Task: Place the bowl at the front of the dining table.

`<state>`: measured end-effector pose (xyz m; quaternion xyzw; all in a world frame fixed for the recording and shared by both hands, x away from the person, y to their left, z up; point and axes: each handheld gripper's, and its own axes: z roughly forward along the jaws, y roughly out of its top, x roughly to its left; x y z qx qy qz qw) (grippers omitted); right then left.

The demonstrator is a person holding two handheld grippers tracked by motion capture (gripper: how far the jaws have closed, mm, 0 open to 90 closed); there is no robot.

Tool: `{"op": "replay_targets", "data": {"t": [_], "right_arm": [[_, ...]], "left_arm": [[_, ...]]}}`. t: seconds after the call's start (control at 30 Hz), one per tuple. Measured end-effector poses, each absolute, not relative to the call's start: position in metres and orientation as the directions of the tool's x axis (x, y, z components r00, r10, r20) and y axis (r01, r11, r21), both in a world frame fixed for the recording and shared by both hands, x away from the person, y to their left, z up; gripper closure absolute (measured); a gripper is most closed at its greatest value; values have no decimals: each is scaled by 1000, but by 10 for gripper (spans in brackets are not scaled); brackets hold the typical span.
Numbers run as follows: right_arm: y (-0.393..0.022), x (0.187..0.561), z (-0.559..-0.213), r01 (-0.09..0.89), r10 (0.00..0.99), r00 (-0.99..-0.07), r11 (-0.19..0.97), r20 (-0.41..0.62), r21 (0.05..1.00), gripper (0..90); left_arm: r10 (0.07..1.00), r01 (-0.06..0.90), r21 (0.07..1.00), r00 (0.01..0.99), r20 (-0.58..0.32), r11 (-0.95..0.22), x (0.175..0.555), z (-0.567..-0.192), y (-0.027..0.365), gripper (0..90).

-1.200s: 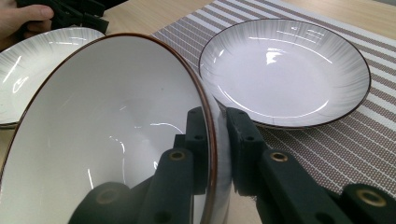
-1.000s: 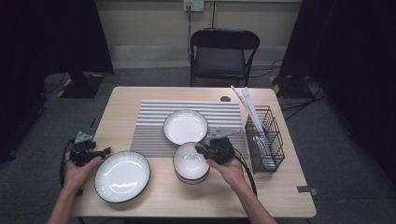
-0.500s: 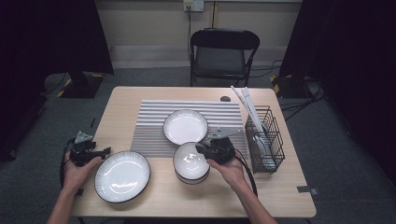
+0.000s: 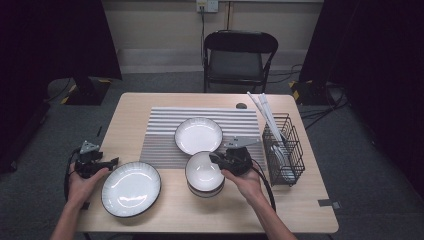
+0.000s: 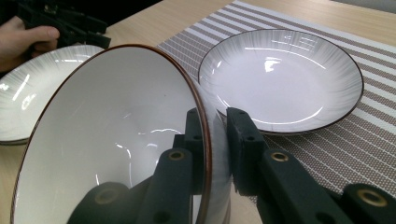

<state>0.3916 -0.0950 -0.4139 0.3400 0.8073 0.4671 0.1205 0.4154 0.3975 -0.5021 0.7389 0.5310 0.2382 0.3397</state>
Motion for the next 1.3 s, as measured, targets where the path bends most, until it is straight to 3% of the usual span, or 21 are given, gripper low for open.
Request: {"op": "replay_targets", "data": {"t": [0.57,1.3], "right_arm": [[-97,393,-411,480,660,-726,290,190,828,825],[-97,395,-406,492,669,-716,276,202,826,827]], "left_arm": [[947,623,755,322,-9,-205,415,-502,398,260],[948,627,752,318,-8,-204,416,-502,397,253]]}}
